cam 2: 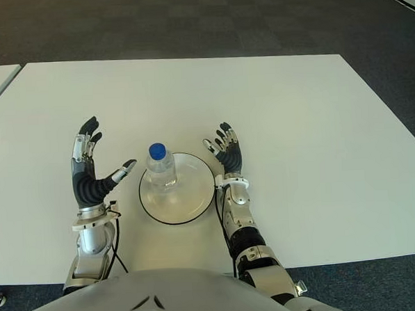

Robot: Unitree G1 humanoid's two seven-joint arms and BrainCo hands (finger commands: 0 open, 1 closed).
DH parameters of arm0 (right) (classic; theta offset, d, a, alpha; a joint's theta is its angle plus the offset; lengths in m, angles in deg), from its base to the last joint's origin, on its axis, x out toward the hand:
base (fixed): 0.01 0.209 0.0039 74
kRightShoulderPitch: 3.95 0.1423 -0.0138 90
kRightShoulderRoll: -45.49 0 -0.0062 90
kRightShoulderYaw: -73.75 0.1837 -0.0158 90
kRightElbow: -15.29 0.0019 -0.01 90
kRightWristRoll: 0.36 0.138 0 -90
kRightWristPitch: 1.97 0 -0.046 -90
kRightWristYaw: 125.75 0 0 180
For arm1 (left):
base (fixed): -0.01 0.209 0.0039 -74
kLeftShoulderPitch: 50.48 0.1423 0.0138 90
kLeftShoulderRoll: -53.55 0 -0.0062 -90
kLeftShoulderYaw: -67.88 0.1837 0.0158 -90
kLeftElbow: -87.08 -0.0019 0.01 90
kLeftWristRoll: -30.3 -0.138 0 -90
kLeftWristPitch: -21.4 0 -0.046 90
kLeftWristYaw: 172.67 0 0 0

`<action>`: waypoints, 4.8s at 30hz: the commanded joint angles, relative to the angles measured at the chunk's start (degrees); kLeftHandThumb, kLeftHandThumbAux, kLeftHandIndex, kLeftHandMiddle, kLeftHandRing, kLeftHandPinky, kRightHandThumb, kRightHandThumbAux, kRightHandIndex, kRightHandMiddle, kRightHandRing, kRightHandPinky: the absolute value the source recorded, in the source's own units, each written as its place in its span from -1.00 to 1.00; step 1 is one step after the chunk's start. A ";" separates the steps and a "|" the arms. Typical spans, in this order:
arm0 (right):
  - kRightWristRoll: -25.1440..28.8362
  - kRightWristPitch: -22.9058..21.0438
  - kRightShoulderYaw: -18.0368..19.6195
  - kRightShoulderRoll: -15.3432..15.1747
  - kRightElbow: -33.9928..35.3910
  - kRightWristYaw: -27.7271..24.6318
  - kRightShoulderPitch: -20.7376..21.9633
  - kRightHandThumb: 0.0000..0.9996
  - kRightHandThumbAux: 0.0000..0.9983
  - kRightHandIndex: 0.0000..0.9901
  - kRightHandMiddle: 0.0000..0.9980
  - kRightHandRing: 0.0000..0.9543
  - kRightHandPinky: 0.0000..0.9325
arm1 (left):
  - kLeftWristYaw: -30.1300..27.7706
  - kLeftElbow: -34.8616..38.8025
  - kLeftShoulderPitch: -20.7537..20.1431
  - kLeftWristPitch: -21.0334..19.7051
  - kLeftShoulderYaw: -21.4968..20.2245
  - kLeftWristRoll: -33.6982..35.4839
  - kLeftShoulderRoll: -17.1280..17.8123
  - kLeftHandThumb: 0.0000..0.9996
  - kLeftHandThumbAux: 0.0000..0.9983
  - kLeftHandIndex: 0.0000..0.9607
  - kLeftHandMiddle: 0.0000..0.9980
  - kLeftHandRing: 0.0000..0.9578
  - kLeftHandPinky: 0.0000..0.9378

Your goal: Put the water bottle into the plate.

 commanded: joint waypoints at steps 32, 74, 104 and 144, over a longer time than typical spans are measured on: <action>0.54 -2.31 0.47 8.55 -2.97 0.09 -2.92 -0.94 0.66 -0.79 -0.77 -0.78 -0.69 | -8.66 -24.00 -11.84 0.69 -3.73 17.17 -1.91 -0.96 0.69 -0.75 -0.73 -0.75 -0.65; 1.24 -2.19 1.61 8.77 -3.38 -0.79 -2.61 -0.93 0.66 -0.78 -0.78 -0.78 -0.69 | -3.73 -29.00 -13.08 0.30 -3.44 6.33 0.85 -1.00 0.74 -0.72 -0.69 -0.68 -0.63; 1.27 -2.45 1.81 8.57 -2.83 -1.34 -2.88 -0.92 0.68 -0.79 -0.78 -0.79 -0.69 | -0.23 -33.38 -14.65 -4.68 -2.40 4.53 1.90 -1.00 0.64 -0.70 -0.72 -0.72 -0.66; 0.73 -4.24 1.70 7.91 -0.92 -0.83 -3.57 -0.91 0.65 -0.82 -0.80 -0.80 -0.71 | -4.16 -29.99 -14.11 -20.39 -1.48 11.20 0.80 -1.00 0.85 -0.71 -0.74 -0.76 -0.71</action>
